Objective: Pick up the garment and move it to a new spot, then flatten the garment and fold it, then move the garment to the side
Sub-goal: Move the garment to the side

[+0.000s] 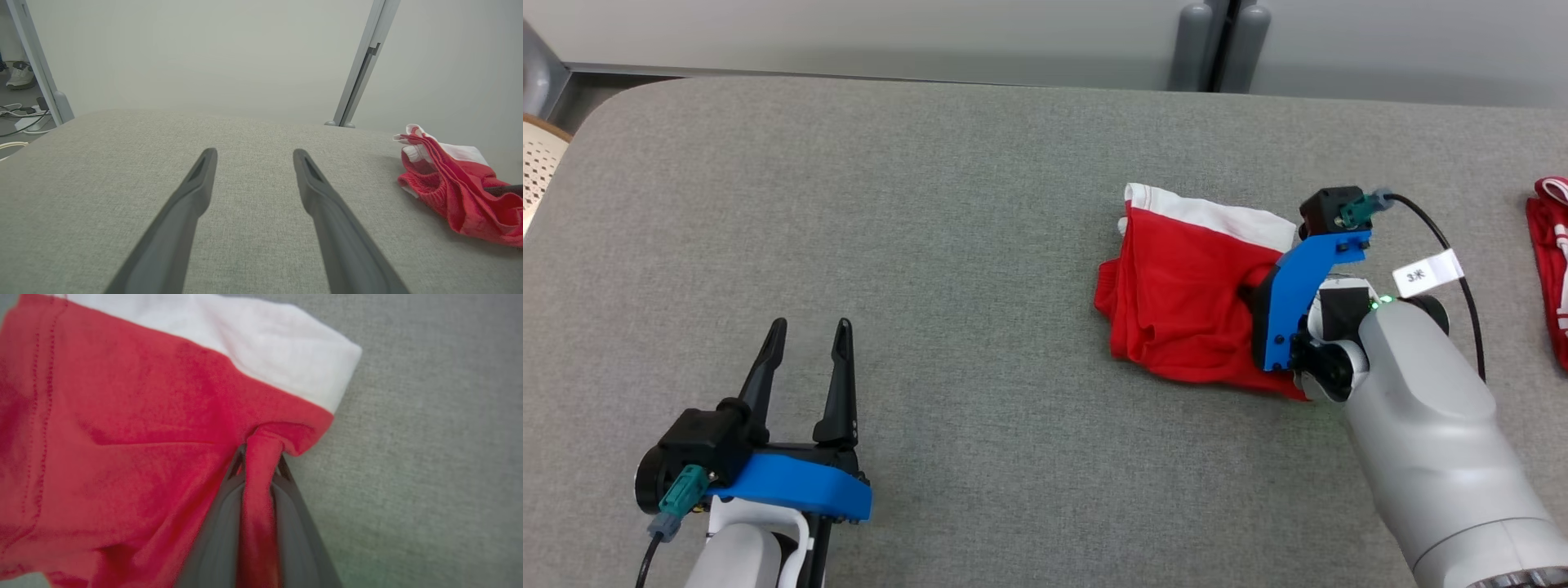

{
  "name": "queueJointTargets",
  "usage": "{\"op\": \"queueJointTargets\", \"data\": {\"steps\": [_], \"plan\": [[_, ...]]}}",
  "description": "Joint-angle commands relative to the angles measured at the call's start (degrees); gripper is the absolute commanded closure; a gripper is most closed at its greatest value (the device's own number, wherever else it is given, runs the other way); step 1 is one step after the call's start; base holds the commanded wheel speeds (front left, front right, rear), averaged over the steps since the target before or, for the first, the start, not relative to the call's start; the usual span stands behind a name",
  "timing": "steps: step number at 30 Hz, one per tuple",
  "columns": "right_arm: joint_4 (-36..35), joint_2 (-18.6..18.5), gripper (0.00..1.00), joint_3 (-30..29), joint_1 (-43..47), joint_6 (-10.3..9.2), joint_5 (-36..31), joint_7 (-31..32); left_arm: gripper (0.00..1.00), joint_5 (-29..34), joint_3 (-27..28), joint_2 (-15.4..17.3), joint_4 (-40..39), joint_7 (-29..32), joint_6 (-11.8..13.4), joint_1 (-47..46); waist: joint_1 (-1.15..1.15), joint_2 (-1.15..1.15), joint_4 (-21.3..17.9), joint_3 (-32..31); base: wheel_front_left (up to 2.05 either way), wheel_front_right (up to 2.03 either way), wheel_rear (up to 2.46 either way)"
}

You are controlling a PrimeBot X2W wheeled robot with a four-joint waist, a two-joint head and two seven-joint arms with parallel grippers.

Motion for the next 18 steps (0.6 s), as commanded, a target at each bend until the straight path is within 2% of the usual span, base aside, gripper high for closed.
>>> {"op": "queueJointTargets", "data": {"steps": [1, 5, 10, 13, 16, 18], "plan": [[-1.1, -1.1, 1.00, 2.7, -1.7, 0.00, -0.6, -0.4, 0.00, -0.2, 0.4, 0.1, -0.1, -0.3, 0.0, -0.8, 0.00, 0.00, -1.0, -0.1, 0.00, 0.00, 0.00], [-4.6, -3.9, 1.00, 11.8, -4.2, 0.01, 0.1, 1.1, 0.00, -0.3, 1.1, 0.2, -0.5, -0.4, -0.1, -1.1, 0.00, 0.00, -3.2, 0.3, 0.00, 0.00, 0.00], [-11.1, -9.4, 1.00, 23.0, -7.6, 0.01, 4.7, 4.1, 0.00, -0.1, 2.0, 0.0, -2.1, -0.4, -0.4, -0.9, 0.00, 0.00, -7.1, 1.2, 0.00, 0.00, 0.00], [-14.9, -13.1, 1.00, 27.8, -9.3, 0.01, 8.3, 5.0, 0.00, 0.3, 2.3, 0.5, -3.1, -0.4, -0.5, -1.4, 0.00, 0.00, -9.8, 2.0, 0.00, 0.00, 0.00], [-17.8, -16.6, 1.00, 30.2, -10.8, 0.01, 11.6, 4.4, 0.00, 0.9, 2.2, 1.1, -4.2, -0.4, -0.8, -2.5, 0.00, 0.00, -12.1, 3.1, 0.00, 0.00, 0.00], [-18.7, -17.6, 1.00, 30.9, -11.2, 0.01, 12.7, 4.0, 0.00, 1.2, 2.2, 1.4, -4.6, -0.4, -0.8, -2.8, 0.00, 0.00, -12.9, 3.5, 0.00, 0.00, 0.00]]}}
